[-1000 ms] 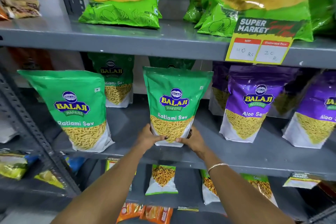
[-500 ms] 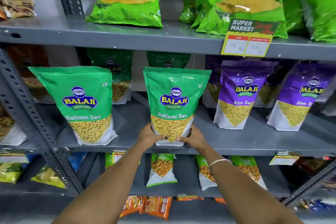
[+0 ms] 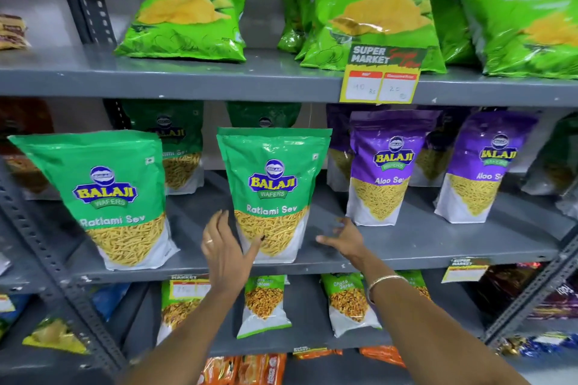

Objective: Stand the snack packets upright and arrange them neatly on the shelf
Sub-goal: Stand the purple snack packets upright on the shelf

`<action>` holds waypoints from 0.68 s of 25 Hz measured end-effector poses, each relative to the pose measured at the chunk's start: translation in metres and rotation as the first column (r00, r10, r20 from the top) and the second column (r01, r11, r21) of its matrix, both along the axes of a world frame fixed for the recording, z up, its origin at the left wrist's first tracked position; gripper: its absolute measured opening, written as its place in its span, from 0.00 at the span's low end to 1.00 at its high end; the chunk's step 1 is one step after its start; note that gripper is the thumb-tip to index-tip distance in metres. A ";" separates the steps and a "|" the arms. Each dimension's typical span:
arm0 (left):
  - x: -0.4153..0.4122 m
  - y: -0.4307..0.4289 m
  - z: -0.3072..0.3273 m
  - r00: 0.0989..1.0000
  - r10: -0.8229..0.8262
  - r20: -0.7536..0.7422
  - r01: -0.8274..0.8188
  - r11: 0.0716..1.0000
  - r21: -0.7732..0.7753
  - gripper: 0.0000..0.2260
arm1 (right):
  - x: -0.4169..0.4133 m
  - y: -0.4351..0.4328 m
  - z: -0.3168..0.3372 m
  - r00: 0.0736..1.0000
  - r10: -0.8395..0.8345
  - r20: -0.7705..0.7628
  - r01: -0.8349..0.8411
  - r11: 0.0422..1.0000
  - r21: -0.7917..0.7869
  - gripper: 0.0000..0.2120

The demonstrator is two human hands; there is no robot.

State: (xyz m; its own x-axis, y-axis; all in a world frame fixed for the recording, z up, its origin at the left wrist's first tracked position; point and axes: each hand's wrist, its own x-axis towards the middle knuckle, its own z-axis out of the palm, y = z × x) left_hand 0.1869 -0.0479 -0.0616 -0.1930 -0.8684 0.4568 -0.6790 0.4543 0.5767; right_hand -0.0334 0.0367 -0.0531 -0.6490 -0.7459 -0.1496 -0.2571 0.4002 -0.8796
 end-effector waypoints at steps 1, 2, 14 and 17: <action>-0.008 0.013 0.000 1.000 -0.007 -0.007 0.006 0.988 -0.154 0.33 | -0.019 0.010 -0.002 0.998 -0.051 -0.041 0.053 0.998 0.037 0.31; -0.019 0.027 0.000 0.999 -0.046 -0.006 0.043 0.969 -0.242 0.31 | -0.038 0.022 -0.003 0.993 -0.090 -0.077 0.095 0.993 0.069 0.26; -0.277 0.022 0.001 0.866 -0.131 -0.482 0.437 0.666 0.604 0.19 | -0.212 0.026 -0.019 0.966 0.178 0.189 -0.128 0.960 -0.247 0.47; -0.279 0.032 0.002 0.877 -0.095 -0.472 0.397 0.696 0.598 0.12 | -0.218 0.033 -0.015 0.942 0.277 0.189 -0.214 0.930 -0.299 0.31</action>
